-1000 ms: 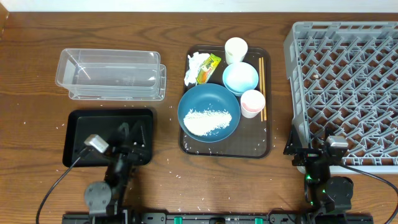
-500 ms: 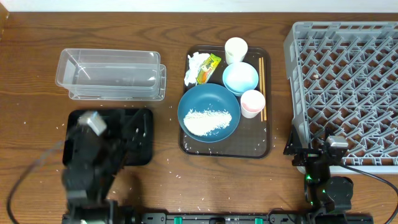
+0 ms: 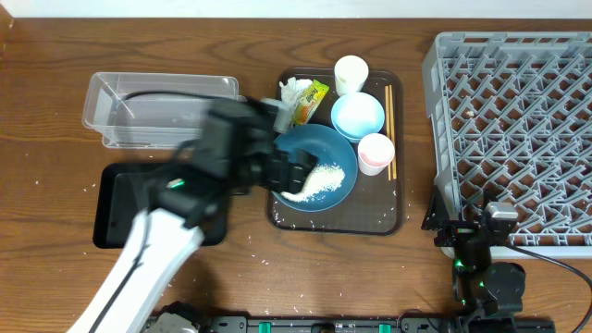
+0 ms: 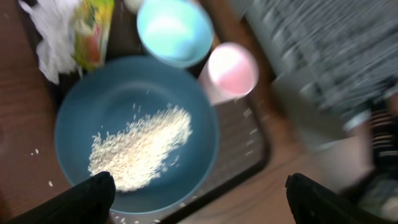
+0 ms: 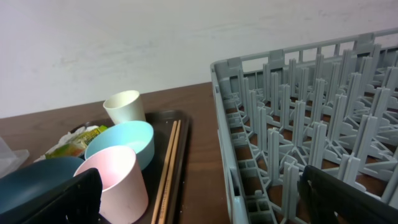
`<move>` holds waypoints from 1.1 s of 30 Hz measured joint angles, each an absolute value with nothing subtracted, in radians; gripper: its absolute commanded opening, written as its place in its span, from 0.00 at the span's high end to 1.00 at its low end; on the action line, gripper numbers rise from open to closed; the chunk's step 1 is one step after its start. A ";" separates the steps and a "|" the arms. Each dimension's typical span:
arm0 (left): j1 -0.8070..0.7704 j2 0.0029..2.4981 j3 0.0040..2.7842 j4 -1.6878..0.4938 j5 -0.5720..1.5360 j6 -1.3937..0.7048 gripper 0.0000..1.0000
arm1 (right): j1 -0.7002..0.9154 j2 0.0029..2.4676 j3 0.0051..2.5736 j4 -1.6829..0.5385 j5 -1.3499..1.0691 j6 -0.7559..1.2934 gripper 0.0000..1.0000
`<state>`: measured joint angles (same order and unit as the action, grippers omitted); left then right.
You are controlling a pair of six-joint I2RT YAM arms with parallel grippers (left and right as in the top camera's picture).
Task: Sort waste into correct bins and load items into the dishwasher rack
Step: 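Reach the left gripper to the teal plate rim and grasp it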
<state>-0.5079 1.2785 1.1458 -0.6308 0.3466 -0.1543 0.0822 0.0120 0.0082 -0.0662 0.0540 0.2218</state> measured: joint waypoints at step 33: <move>-0.838 1.791 1.150 -0.419 -0.036 -0.098 0.16 | 0.082 0.012 0.008 -0.066 0.054 0.222 0.01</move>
